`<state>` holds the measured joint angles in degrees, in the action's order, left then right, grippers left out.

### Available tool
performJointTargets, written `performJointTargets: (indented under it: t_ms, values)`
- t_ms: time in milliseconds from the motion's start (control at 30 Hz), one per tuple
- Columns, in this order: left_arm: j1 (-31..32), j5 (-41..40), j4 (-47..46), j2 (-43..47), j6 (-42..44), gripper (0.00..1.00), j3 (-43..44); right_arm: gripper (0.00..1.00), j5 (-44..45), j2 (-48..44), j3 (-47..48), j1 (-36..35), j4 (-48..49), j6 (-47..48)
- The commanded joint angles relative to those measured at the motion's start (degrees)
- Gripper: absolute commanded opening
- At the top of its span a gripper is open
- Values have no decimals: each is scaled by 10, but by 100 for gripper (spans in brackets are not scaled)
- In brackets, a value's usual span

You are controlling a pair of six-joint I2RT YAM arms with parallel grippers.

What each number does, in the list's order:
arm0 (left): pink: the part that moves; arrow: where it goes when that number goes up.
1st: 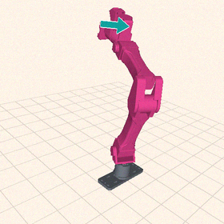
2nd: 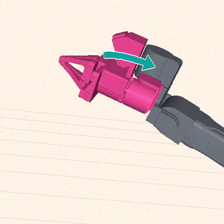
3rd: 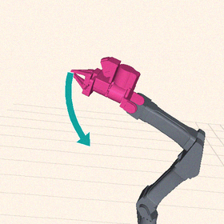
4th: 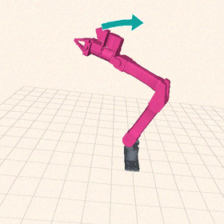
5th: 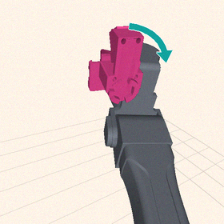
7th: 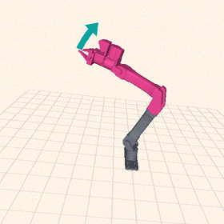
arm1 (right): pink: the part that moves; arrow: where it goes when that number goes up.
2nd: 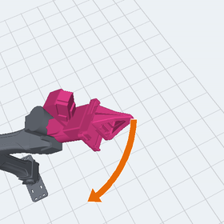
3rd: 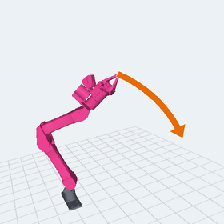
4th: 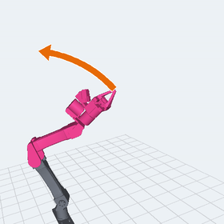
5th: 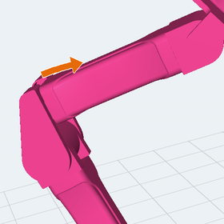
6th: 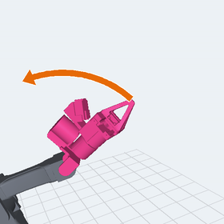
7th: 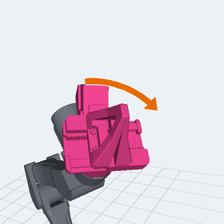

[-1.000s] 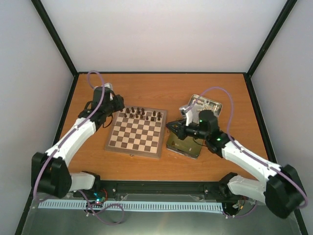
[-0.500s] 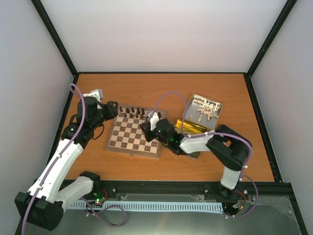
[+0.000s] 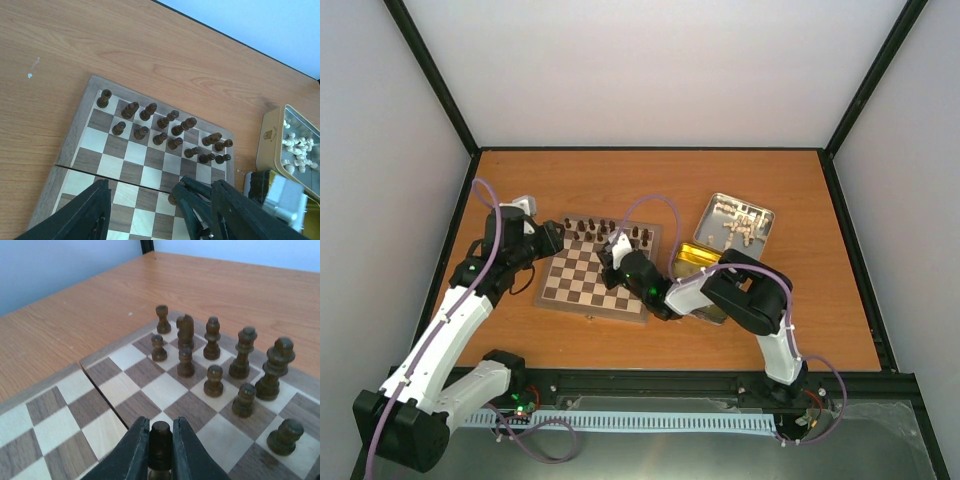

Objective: Set up the chess pieces on the board
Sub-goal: Place the chess piece on the chessboard.

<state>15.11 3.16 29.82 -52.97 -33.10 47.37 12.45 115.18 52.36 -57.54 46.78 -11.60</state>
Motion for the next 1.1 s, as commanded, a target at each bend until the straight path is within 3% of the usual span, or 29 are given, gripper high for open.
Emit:
performJointTargets:
  t_ms: [0, 133, 333, 433, 800, 933, 1067]
  values:
    - [-3, 10, -7, -1, 1, 56, 5, 12, 11, 27, 6, -8, 22, -7]
    - [-3, 17, -10, -4, 3, 56, 2, 17, 6, 26, 6, -9, 16, -13]
    - [-3, 40, -16, -6, 15, 58, -2, 43, 5, -45, 7, -6, -72, -71]
    - [-4, 49, -17, -8, 23, 63, -5, 48, -24, -96, 8, 4, -126, -114]
    - [6, 184, -21, -119, 97, 66, 4, 51, -35, -293, -63, 56, -346, -269]
    - [87, 123, -10, -197, 89, 65, 28, 51, 3, -362, -101, 68, -408, -303]
    - [110, 104, -12, -261, 67, 59, 51, 51, 49, -427, -132, 80, -459, -321]
